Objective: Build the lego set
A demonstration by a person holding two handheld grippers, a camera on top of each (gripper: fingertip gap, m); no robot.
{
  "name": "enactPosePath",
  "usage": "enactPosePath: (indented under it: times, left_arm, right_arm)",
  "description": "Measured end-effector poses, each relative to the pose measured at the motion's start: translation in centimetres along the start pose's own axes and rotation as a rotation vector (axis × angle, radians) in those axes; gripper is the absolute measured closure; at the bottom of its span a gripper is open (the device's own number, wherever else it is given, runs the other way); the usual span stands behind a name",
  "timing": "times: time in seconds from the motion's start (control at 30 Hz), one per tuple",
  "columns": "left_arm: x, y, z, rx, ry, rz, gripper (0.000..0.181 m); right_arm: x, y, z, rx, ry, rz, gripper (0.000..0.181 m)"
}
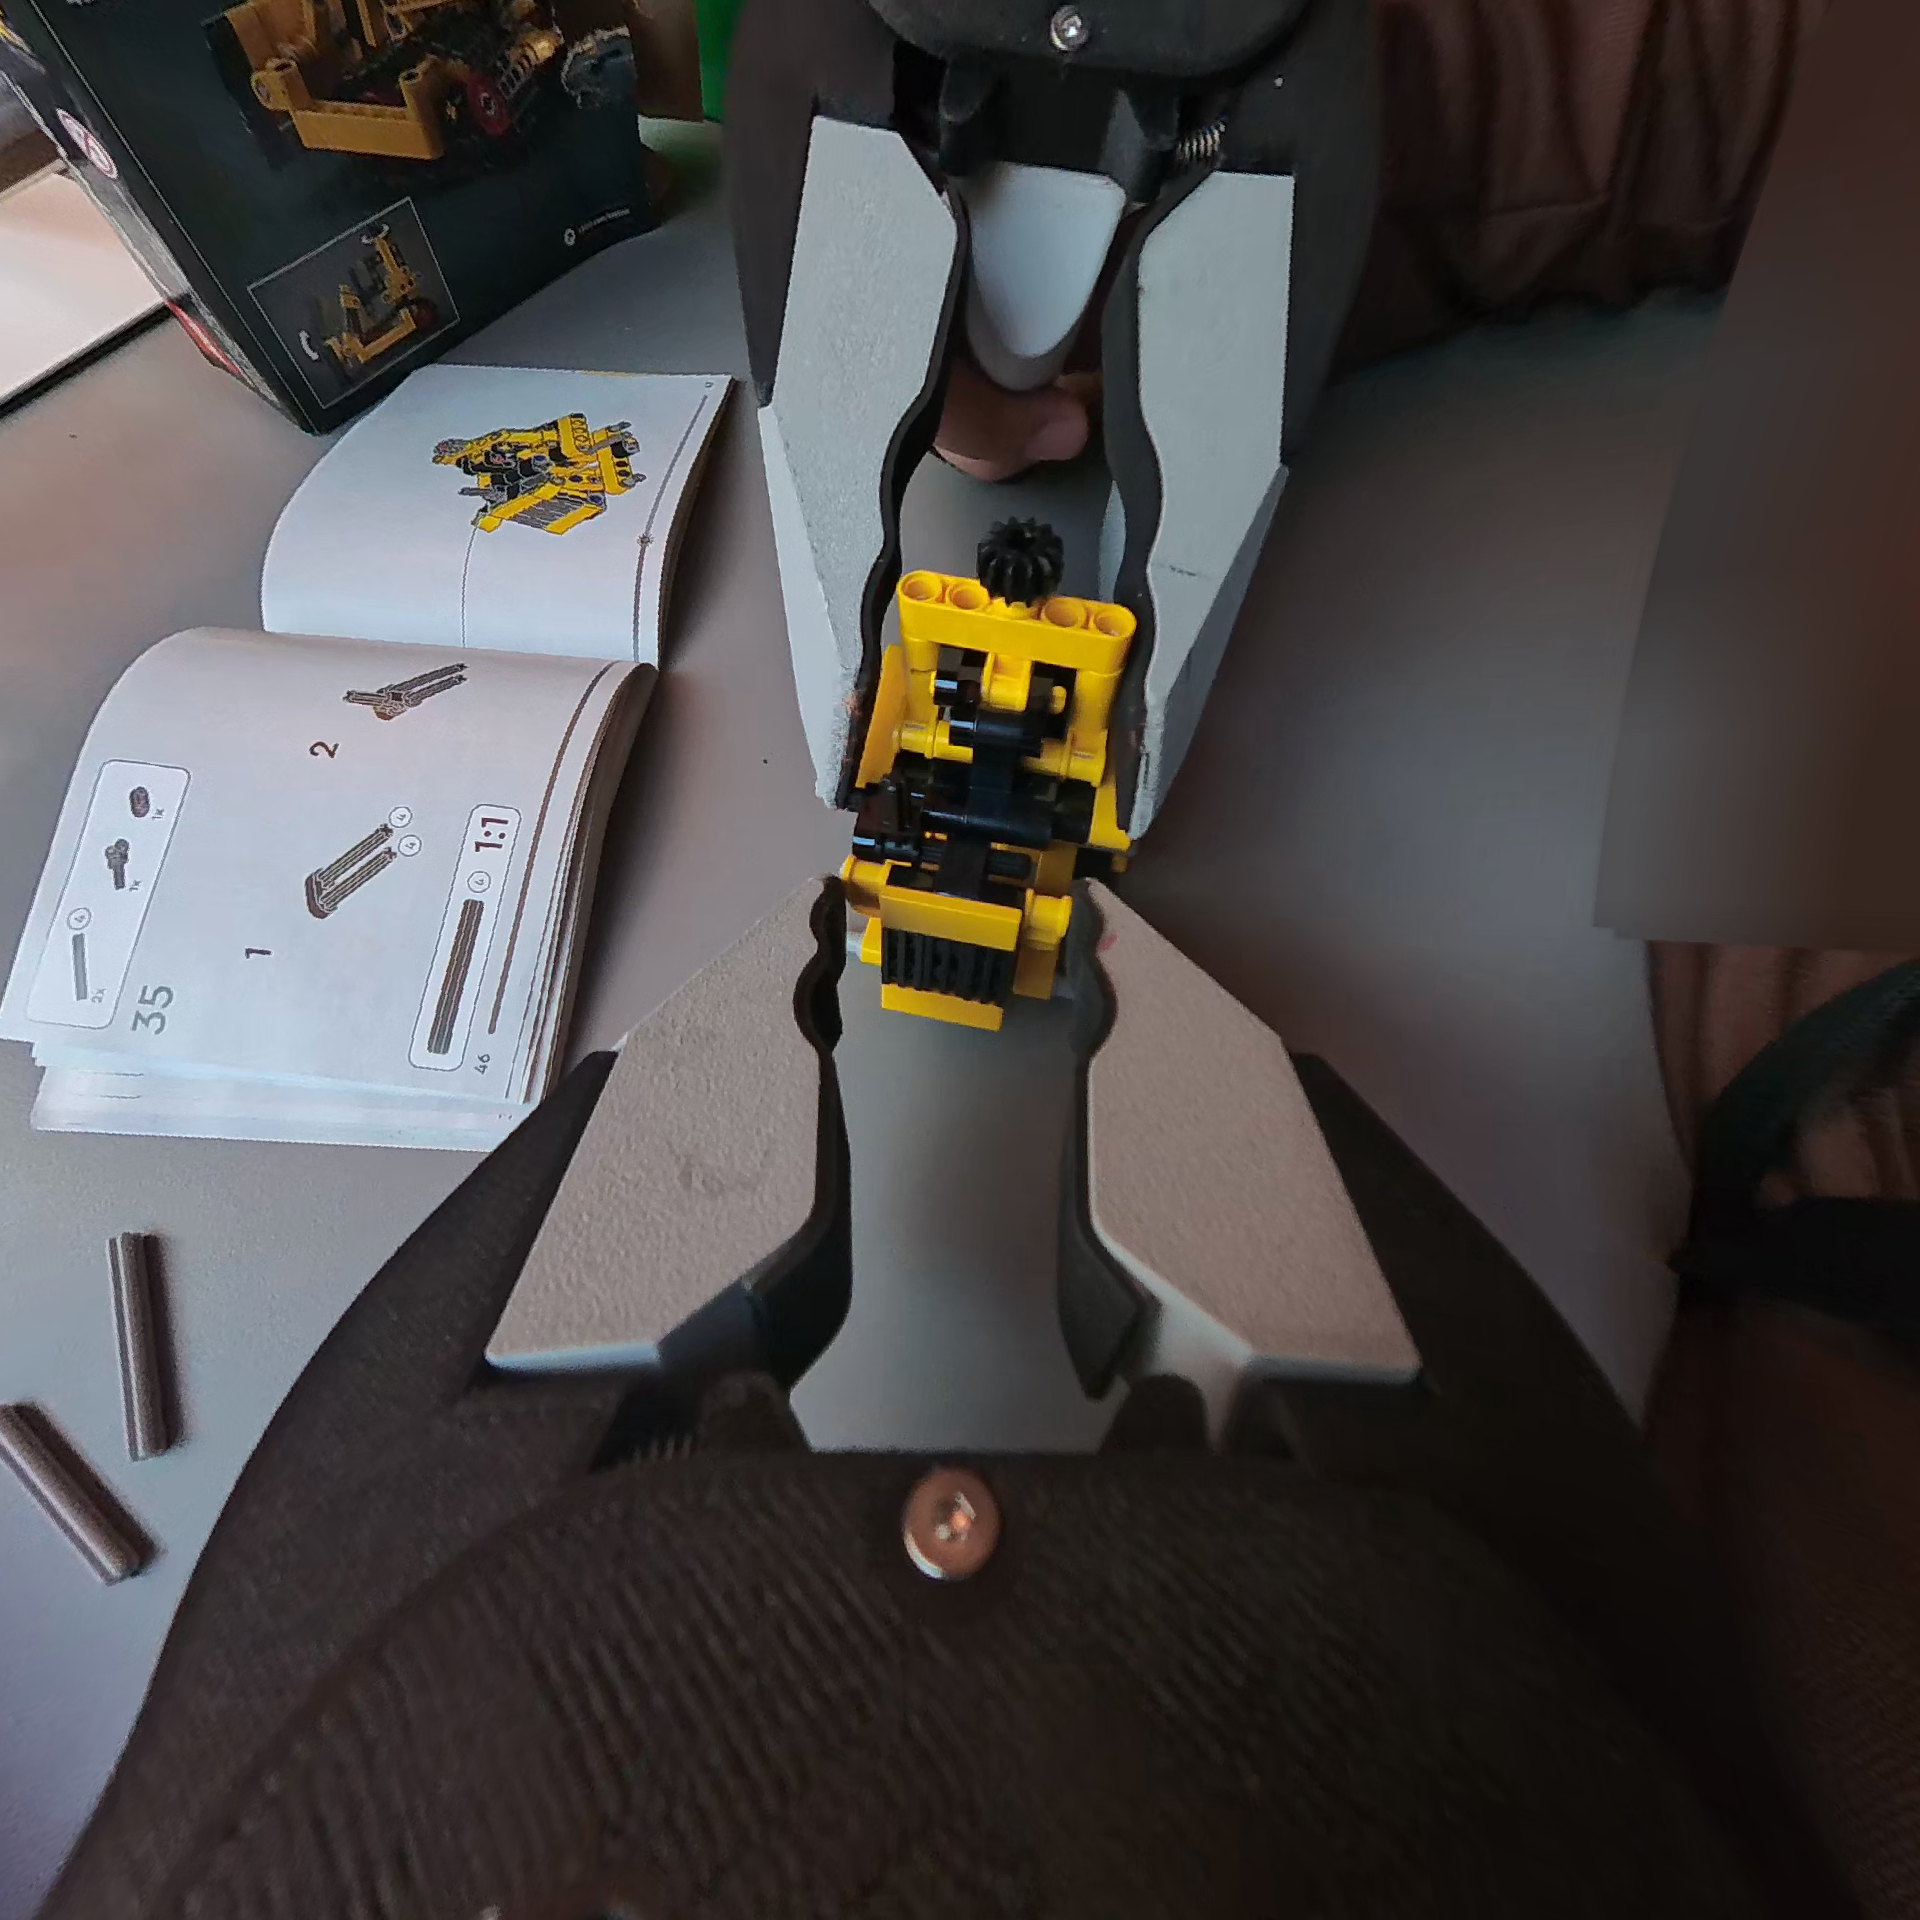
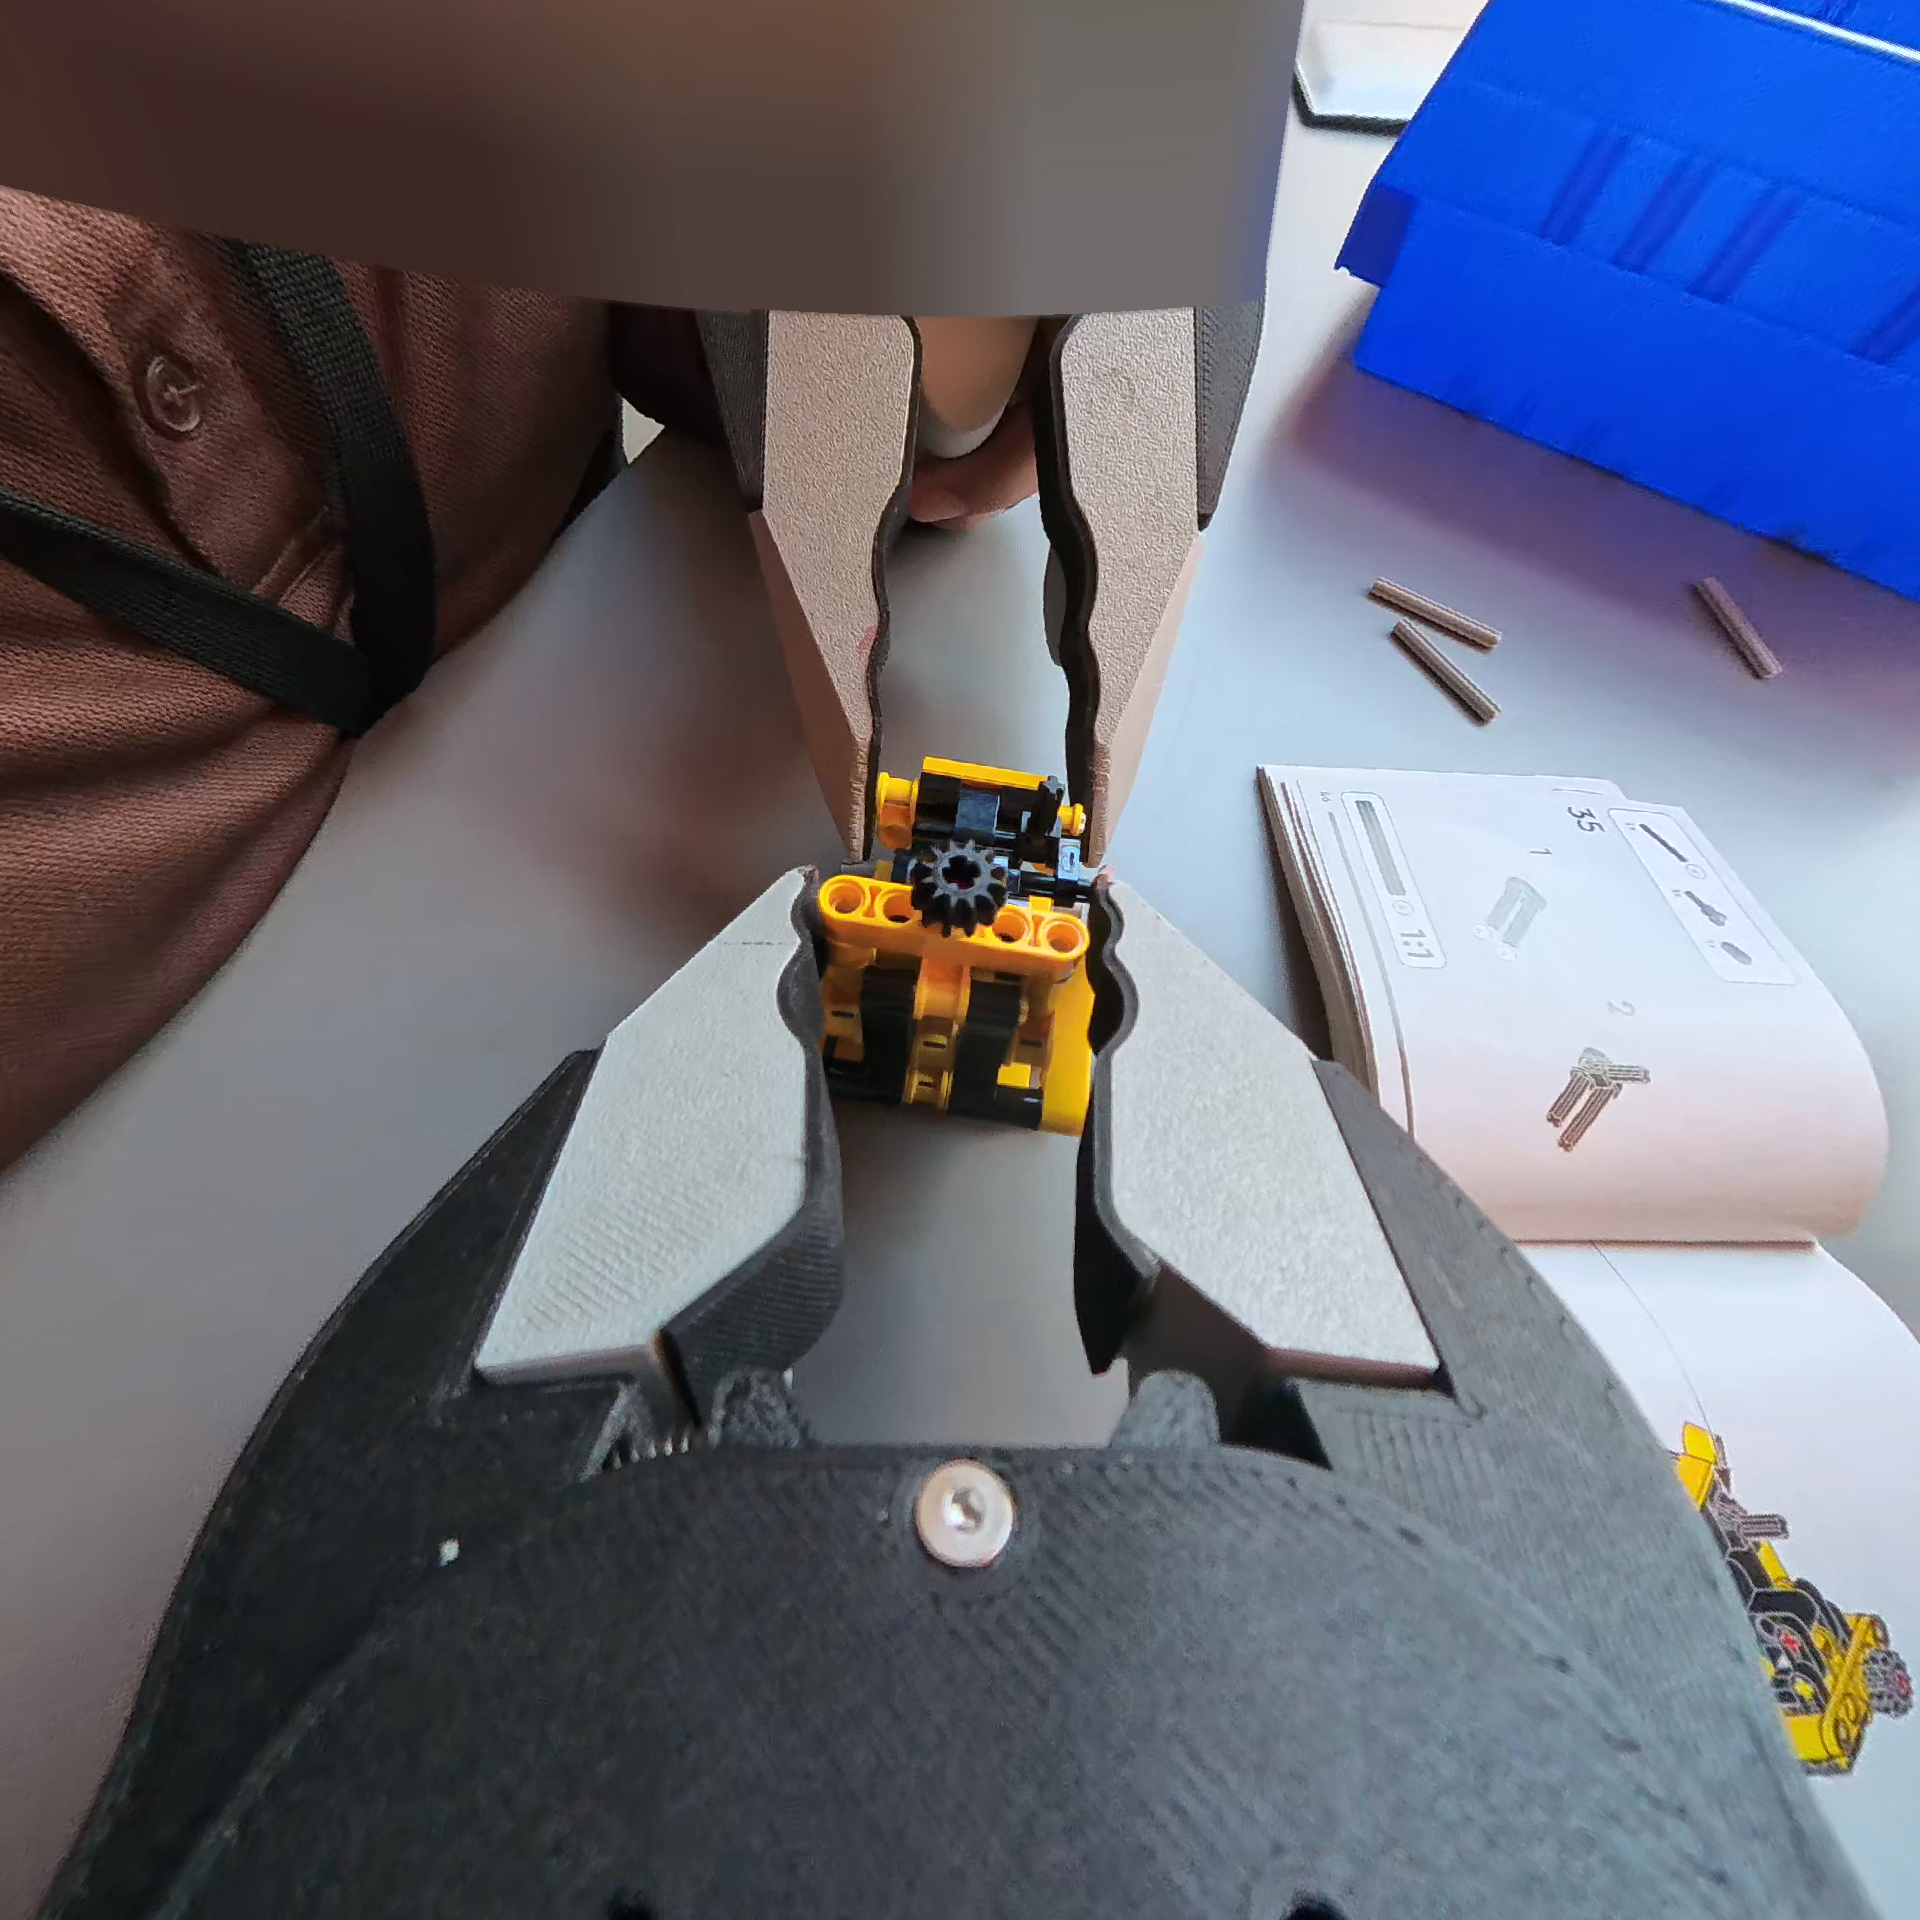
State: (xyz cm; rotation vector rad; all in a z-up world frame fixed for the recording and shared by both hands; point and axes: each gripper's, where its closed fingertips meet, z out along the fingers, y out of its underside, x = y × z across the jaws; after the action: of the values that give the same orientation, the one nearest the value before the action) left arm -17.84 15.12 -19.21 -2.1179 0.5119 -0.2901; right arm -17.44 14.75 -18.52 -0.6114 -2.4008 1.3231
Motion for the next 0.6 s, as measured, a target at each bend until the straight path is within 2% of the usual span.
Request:
enactPosePath:
  times: [0.47,0.6]
  left_arm:
    - [0.34,-0.05,0.13,-0.001,0.018,0.022,0.14]
    - [0.33,-0.07,0.17,0.0,0.017,0.028,0.14]
  right_arm:
    - [-0.1,0.06,0.2,-0.018,0.013,-0.046,0.138]
    - [-0.02,-0.1,0.21,0.018,-0.014,0.003,0.136]
